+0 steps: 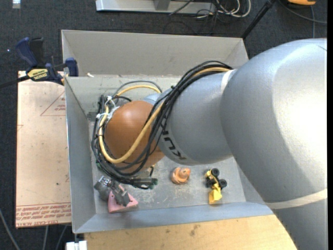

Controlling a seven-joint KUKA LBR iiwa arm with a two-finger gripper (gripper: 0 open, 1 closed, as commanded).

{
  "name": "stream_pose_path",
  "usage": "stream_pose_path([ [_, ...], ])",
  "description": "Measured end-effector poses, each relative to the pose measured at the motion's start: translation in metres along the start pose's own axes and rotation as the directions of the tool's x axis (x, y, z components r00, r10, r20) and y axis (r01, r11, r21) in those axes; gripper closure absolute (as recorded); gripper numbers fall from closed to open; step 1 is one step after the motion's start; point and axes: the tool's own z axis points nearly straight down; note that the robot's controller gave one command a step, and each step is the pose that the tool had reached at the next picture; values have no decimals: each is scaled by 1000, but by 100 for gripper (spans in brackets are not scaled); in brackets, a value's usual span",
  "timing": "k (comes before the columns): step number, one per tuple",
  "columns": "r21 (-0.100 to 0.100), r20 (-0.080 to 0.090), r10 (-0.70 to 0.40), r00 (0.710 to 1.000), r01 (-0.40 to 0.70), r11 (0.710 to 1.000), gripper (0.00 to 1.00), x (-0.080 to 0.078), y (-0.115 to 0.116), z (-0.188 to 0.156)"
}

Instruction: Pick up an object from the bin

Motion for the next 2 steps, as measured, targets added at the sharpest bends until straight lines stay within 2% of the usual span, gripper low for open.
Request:
stream_pose_path([
  [2,-6,-9,-8,1000,8,1000,100,6,2,-20],
])
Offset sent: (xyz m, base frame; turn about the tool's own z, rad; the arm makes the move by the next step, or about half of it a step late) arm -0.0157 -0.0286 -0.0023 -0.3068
